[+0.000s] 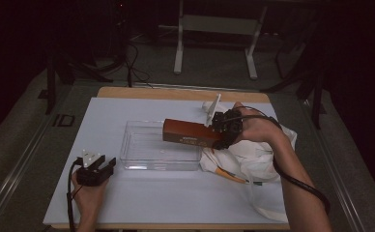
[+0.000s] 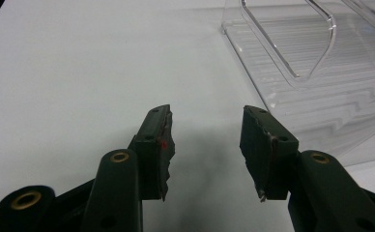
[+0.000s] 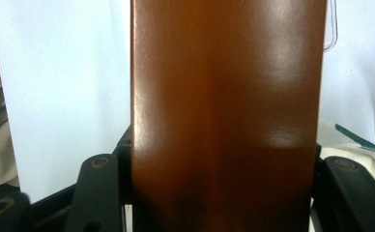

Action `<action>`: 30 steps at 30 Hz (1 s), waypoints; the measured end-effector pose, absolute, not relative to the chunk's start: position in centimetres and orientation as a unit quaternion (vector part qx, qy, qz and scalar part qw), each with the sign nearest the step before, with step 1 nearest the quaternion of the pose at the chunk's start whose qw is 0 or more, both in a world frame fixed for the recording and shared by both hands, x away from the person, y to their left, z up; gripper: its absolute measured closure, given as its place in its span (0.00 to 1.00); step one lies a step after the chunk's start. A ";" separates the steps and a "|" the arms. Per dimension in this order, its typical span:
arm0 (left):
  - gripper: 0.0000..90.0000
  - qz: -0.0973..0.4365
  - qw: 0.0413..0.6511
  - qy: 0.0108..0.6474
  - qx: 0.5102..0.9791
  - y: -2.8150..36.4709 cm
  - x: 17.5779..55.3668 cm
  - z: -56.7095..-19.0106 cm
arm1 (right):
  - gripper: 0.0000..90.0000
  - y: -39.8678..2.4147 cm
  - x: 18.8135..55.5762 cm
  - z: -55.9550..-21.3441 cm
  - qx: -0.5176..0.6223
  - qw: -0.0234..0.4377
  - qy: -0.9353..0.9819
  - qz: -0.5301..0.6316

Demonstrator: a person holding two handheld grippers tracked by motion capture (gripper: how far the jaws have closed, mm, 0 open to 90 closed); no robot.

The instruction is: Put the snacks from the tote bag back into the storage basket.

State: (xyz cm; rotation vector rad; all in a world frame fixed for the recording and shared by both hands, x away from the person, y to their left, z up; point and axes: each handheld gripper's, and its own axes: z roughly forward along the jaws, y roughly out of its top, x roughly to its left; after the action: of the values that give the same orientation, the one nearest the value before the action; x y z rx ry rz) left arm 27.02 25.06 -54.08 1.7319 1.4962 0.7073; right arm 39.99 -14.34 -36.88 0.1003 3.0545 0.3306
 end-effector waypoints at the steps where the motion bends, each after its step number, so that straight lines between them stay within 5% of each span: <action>1: 0.61 0.275 0.365 0.582 0.673 25.1 27.0 -54.1 | 0.48 -14.3 40.0 -36.9 0.030 0.034 0.993 0.107; 30: 0.61 0.275 0.365 0.581 0.674 25.1 27.0 -54.1 | 0.48 -12.3 40.0 -37.9 0.016 0.022 0.994 0.109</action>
State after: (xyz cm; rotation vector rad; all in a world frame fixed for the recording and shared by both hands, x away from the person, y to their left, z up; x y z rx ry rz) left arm 27.01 25.06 -54.07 1.7325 1.4944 0.7070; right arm 40.02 -12.27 -37.93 0.0485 3.0791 0.3377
